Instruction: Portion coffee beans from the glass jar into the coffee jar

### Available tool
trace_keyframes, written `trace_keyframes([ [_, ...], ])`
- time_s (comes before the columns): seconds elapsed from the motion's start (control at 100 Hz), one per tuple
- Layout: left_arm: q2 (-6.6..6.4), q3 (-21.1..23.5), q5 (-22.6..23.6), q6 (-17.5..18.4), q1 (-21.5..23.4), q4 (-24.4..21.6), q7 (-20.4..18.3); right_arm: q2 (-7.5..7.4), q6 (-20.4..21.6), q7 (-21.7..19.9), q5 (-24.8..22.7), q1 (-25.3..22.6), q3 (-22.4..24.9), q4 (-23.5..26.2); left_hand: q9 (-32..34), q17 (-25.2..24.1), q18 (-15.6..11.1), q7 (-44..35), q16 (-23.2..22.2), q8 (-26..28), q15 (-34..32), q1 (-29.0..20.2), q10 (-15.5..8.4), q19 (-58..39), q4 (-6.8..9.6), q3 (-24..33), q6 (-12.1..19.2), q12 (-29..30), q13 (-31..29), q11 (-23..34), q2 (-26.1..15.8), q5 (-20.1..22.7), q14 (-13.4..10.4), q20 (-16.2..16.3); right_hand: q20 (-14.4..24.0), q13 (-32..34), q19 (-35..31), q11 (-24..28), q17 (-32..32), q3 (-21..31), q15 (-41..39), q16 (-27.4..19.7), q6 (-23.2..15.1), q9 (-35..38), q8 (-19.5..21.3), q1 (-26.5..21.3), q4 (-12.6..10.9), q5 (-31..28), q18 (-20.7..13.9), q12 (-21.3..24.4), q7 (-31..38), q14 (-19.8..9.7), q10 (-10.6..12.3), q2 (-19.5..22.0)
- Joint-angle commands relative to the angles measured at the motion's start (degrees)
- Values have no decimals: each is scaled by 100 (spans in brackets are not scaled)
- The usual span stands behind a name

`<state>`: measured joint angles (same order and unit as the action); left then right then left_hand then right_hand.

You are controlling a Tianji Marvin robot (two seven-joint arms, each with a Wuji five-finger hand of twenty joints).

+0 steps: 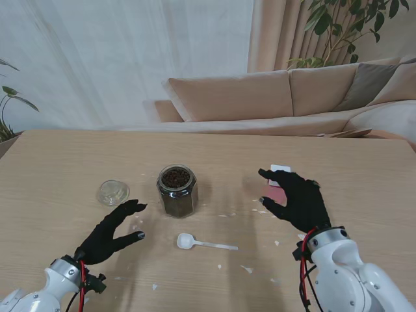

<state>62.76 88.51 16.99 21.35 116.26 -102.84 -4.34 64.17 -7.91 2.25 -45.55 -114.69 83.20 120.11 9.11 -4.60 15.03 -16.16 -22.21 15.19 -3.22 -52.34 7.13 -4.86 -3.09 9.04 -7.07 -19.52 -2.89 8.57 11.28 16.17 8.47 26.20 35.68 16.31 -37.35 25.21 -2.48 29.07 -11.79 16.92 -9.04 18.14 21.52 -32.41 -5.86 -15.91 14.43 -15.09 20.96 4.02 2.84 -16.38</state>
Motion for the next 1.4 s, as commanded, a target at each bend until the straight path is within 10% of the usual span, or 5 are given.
trace_keyframes([
  [0.0,24,-55,50,-3,62,-11,-114,-73,-40,-93,-32,273,90,-113,21,1,-166,147,-92,-72,41,-71,-63,102,144,-93,12,60,146,67,-186,60,-80,-115,-17,17,-72,92,-25,81,-51,83,17,42,100,134,136,-103,-11,-71,39,-67,1,-64],
  [0.42,41,-208,78,3,41,81,1,-266,-297,-1080,-369,1477,-77,-1141,33,2,-172,120,-77,-58,39,-77,-66,91,147,-72,20,50,139,71,-160,65,-88,-163,-213,-211,-115,-300,-97,1055,157,-122,-207,-255,263,-21,-646,128,-102,186,-124,-215,248,-85],
  [0.96,38,-151,38,175,85,110,-6,-423,-167,-1839,-450,2344,-597,-2067,30,-3,-164,113,-81,-59,35,-62,-75,73,143,-44,30,46,140,65,-139,48,-88,-186,-161,-548,-117,-1218,-40,65,239,-55,-61,-831,468,397,501,1094,101,634,-924,404,-82,-597],
  [1.12,34,-136,46,192,94,113,-19,-447,-196,-1897,-677,2435,-713,-2226,23,-4,-161,113,-81,-58,35,-61,-83,68,143,-33,40,49,139,52,-131,32,-90,-189,16,-509,-424,-1882,184,167,96,26,6,-871,1374,31,443,906,180,442,-1894,573,-110,-961],
  [1.39,36,-128,61,186,116,94,-9,-433,-78,-1621,-798,2528,-796,-2544,25,-6,-160,104,-81,-56,35,-60,-79,61,142,-15,32,45,139,48,-129,36,-81,-192,797,244,-1845,55,844,1351,-891,602,-34,-763,1900,-116,571,689,20,-452,-772,462,-69,-1369],
])
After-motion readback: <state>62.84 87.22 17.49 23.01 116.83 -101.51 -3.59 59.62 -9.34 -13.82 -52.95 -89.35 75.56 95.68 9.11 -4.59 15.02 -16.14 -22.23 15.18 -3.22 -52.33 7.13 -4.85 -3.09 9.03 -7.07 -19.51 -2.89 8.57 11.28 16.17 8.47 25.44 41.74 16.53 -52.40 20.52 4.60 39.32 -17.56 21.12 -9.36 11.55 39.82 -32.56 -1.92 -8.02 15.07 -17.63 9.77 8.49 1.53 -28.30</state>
